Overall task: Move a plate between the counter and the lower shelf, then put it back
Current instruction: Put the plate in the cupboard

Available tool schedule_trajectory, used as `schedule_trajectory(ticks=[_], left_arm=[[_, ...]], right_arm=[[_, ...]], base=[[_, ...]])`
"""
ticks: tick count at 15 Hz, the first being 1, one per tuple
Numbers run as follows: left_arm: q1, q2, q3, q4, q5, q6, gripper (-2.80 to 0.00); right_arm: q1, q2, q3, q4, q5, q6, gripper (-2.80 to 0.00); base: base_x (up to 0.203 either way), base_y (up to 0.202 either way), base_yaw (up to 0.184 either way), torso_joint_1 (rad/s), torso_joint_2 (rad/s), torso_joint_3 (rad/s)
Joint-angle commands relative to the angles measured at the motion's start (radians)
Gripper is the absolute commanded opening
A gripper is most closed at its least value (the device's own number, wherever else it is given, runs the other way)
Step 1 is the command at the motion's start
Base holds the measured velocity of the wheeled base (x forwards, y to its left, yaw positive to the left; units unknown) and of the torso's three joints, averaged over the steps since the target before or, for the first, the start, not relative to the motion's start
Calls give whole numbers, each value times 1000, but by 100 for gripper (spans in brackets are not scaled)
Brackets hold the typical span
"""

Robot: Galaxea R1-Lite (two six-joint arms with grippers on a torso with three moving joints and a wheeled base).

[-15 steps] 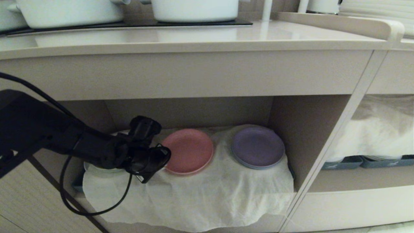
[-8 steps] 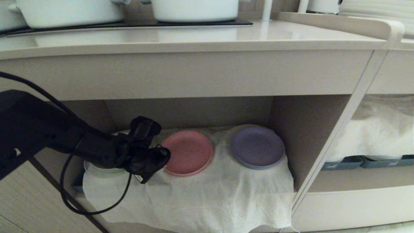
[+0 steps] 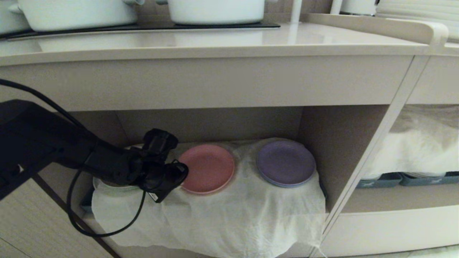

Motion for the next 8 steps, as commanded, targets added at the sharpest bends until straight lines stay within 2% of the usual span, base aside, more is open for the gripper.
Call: schedule_trajectory(ticks=[1,8], left_arm=[[0,2,0,0,0,-9,-280],[-2,5,0,0,-1,1,-280]], right_arm=[[0,0,0,0,-1,1,-280],[0,0,0,0,-1,1,-280]], base=[[0,0,0,0,0,0],[0,0,0,0,0,0]])
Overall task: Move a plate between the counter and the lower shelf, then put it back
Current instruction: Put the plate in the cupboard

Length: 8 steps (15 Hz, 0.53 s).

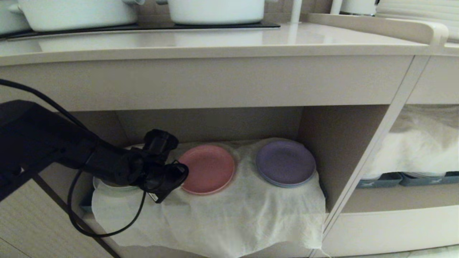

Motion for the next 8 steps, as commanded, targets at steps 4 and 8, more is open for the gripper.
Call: schedule_trajectory(ticks=[4,8], left_arm=[[0,6,-3,-2,1,6,-280],[0,7,-3,-2,1,6,-280]], right_arm=[[0,0,0,0,0,0,-280],[0,1,0,0,0,0,-280]], base=[[0,0,0,0,0,0],[0,0,0,0,0,0]])
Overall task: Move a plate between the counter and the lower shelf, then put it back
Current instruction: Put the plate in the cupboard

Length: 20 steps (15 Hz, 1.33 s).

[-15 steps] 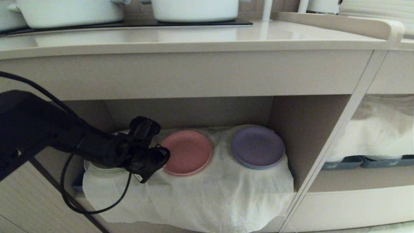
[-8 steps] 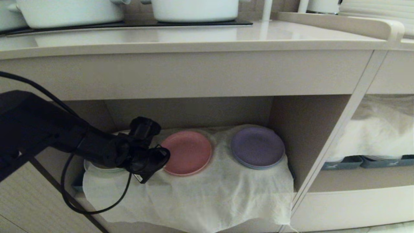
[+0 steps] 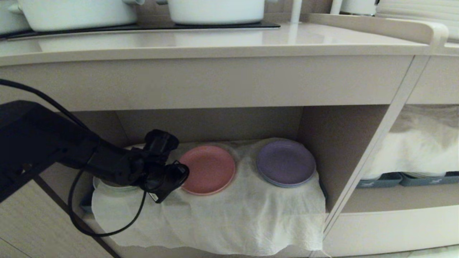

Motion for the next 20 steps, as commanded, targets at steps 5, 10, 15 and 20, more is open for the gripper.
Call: schedule_trajectory(ticks=[5,10,15,20], left_arm=[[0,7,0,-1,0,-6,-280],[0,6,0,-1,0,-6,0],[0,-2,3,-1,2,-6,0],[0,-27,10,21,2,-6,0]], right_arm=[[0,0,0,0,0,1,-280],[0,0,0,0,0,1,-280],[0,1,0,0,0,1,-280],[0,2,0,0,0,1,-280]], base=[[0,0,0,0,0,0],[0,0,0,0,0,0],[0,0,0,0,0,0],[0,0,0,0,0,0]])
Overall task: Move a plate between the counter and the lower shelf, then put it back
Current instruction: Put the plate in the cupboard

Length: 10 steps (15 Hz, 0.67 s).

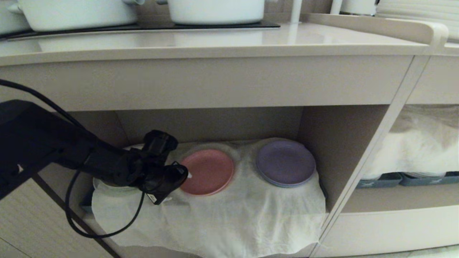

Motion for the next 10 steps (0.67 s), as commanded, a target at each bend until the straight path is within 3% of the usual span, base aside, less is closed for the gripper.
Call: schedule_trajectory(ticks=[1,10], left_arm=[[0,-19,1,2,1,-6,0],[-8,-110,66,37,1,-6,0]], right_arm=[[0,2,0,0,0,1,-280],[0,0,0,0,0,1,-280]], base=[[0,0,0,0,0,0],[0,0,0,0,0,0]])
